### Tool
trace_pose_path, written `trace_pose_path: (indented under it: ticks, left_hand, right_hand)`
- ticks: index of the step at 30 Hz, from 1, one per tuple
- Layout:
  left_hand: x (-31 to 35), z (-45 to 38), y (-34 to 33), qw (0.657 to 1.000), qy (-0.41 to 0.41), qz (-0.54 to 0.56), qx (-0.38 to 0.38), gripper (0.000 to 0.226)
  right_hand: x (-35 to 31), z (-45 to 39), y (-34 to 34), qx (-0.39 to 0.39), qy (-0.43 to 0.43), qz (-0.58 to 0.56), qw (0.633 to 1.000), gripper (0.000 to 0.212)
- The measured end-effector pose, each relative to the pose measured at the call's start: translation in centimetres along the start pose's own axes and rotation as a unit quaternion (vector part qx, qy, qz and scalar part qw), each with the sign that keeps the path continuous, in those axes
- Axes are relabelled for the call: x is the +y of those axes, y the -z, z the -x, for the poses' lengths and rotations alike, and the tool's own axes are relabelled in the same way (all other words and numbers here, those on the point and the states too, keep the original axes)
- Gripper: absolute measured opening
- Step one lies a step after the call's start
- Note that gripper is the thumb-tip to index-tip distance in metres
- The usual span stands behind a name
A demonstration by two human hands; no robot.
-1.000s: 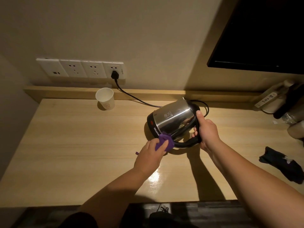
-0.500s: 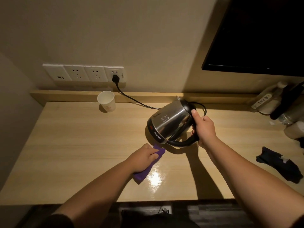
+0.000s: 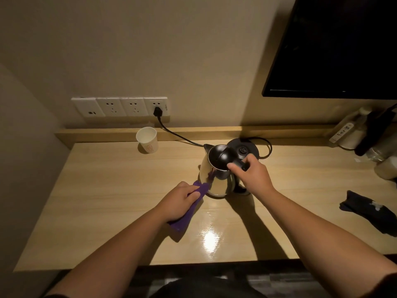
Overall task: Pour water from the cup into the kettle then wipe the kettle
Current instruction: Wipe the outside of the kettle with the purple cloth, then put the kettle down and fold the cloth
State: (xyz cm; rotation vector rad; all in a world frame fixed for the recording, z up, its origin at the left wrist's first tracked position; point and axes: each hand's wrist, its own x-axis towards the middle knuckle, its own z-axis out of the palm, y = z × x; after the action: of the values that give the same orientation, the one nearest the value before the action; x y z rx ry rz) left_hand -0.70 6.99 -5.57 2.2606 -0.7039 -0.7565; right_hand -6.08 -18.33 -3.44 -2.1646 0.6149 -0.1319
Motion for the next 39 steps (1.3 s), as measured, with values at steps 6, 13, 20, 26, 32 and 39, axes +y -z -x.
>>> trace_pose_path:
  ticks: [6,13,20,26,32,39]
  left_hand:
    - [-0.8,0.9,0.9,1.000,0.013,-0.005,0.005,0.033]
    - [-1.5,1.9,1.6,1.000,0.012,-0.006,0.009,0.031]
    - [-1.6,2.7,3.5,0.999,0.008,0.038,0.019,0.021]
    - [-1.9,3.3,4.6,0.992,0.024,0.127,0.018,0.022]
    - [-1.1,3.6,5.0,0.976,0.044,0.214,0.008,0.025]
    - [0.1,3.6,5.3,0.931,0.046,0.360,-0.039,0.036]
  right_hand:
    - [0.3,0.3,0.3,-0.011,0.016,0.017,1.000,0.038]
    - [0.3,-0.6,2.3,-0.090,0.062,0.090,0.990,0.047]
    - [0.3,-1.9,5.2,-0.163,0.081,0.156,0.971,0.049]
    - [0.1,-2.6,6.8,-0.188,0.083,0.175,0.963,0.051]
    - [0.1,-2.9,7.4,-0.185,0.086,0.186,0.961,0.049]
    - [0.4,-3.6,8.6,-0.195,0.075,0.199,0.957,0.044]
